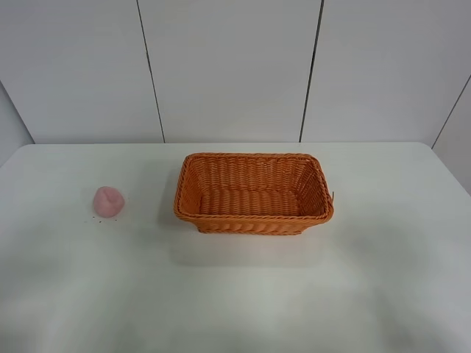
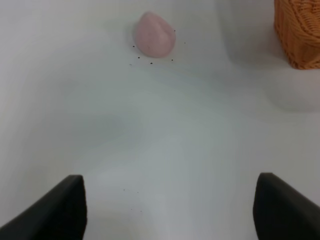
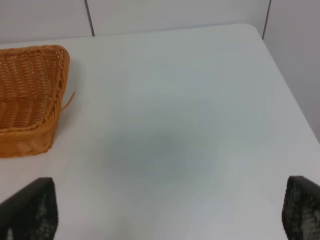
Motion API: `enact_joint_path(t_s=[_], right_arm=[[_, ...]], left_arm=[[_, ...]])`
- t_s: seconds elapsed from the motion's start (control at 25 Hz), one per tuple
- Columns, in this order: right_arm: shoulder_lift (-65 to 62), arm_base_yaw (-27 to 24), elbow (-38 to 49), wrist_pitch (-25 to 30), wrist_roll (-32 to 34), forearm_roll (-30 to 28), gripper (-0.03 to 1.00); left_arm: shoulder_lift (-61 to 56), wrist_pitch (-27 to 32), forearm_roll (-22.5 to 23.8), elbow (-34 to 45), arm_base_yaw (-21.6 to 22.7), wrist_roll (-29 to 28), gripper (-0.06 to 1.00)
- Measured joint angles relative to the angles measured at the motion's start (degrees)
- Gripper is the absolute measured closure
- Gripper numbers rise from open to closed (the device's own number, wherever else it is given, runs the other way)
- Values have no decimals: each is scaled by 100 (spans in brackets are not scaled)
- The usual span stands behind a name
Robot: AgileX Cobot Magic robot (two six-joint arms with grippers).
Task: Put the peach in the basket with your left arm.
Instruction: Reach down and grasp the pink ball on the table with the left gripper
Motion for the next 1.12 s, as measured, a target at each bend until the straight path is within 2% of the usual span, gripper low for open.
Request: enact_joint_path(t_s=[0.4, 0.56, 0.8, 1.12], right_arm=[[0, 0, 0, 0, 0, 0, 27], [0, 0, 0, 0, 0, 0, 27], [0, 0, 0, 0, 0, 0, 27], [0, 0, 0, 0, 0, 0, 27]], left_arm=[[0, -15, 0, 0, 0, 0, 15], [201, -55, 5, -224, 0, 11, 15], [2184, -128, 11, -1114, 0, 6, 15], [5631, -319, 5, -2643, 0, 19, 15]])
